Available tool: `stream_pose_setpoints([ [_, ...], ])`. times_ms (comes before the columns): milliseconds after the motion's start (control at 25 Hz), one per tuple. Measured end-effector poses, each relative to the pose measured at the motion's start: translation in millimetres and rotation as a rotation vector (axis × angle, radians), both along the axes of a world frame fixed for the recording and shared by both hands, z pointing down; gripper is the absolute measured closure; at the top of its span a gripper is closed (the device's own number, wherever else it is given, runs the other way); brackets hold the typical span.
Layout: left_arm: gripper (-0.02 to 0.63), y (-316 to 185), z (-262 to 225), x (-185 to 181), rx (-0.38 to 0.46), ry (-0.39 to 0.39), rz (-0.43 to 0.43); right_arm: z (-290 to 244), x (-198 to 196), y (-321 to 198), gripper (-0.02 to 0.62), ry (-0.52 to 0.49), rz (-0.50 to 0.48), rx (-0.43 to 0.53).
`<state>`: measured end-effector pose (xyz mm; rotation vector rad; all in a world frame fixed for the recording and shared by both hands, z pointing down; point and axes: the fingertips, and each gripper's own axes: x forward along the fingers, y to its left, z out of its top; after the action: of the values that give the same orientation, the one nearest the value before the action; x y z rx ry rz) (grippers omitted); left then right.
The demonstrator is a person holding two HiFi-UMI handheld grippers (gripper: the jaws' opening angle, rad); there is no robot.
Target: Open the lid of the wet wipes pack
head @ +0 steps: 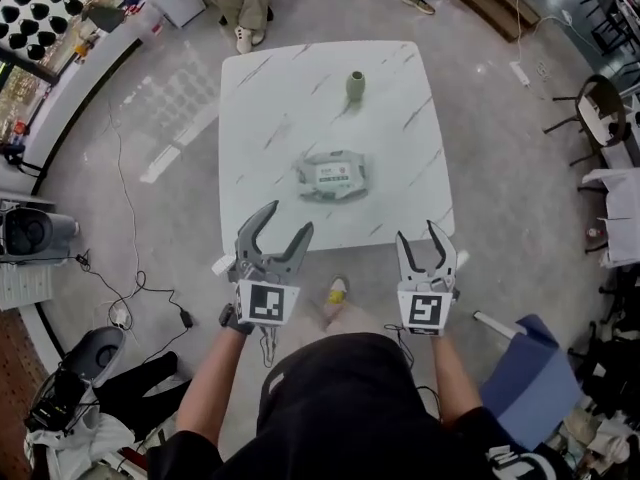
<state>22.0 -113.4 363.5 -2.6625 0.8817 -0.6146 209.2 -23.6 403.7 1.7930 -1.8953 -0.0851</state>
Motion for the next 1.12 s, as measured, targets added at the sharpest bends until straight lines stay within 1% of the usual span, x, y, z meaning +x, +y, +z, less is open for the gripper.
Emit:
stream_pose_setpoints([
  [80, 0.321, -7, 19, 3, -0.036, 0.015, -0.022, 2, 1, -2, 0.367, 0.066, -0.038, -0.025],
  [160, 0.328, -19, 53, 3, -0.124, 0.052, -0.065, 5, 3, -9, 0.376, 0.128, -0.051, -0.056],
  [200, 0.329, -28, 73, 0, -0.176, 0.059, -0.086, 6, 3, -16, 0.377, 0.149, -0.051, -0.06],
  [280, 0.33, -46, 107, -3, -0.263, 0.056, -0.108, 9, 1, -32, 0.379, 0.18, -0.051, -0.055],
  [360, 0.331, -58, 130, -4, -0.312, 0.046, -0.111, 15, -4, -45, 0.379, 0.203, -0.051, -0.049],
  [480, 0.339, -67, 152, -2, -0.352, 0.022, -0.107, 28, -14, -62, 0.379, 0.21, -0.058, -0.045],
  [600, 0.345, -75, 167, 4, -0.382, 0.016, -0.091, 46, -21, -76, 0.387, 0.182, -0.056, -0.062],
  [680, 0.347, -87, 181, 7, -0.385, -0.008, -0.074, 61, -28, -92, 0.387, 0.179, -0.064, -0.076],
  [840, 0.35, -102, 213, 10, -0.403, -0.046, -0.061, 95, -44, -118, 0.387, 0.204, -0.109, -0.107],
  [960, 0.353, -109, 230, 14, -0.421, -0.061, -0.052, 114, -52, -133, 0.391, 0.186, -0.112, -0.116],
  [1040, 0.356, -112, 239, 17, -0.435, -0.06, -0.052, 126, -56, -141, 0.391, 0.201, -0.12, -0.129],
  [1120, 0.365, -115, 246, 20, -0.448, -0.057, -0.052, 138, -61, -150, 0.391, 0.242, -0.137, -0.14],
])
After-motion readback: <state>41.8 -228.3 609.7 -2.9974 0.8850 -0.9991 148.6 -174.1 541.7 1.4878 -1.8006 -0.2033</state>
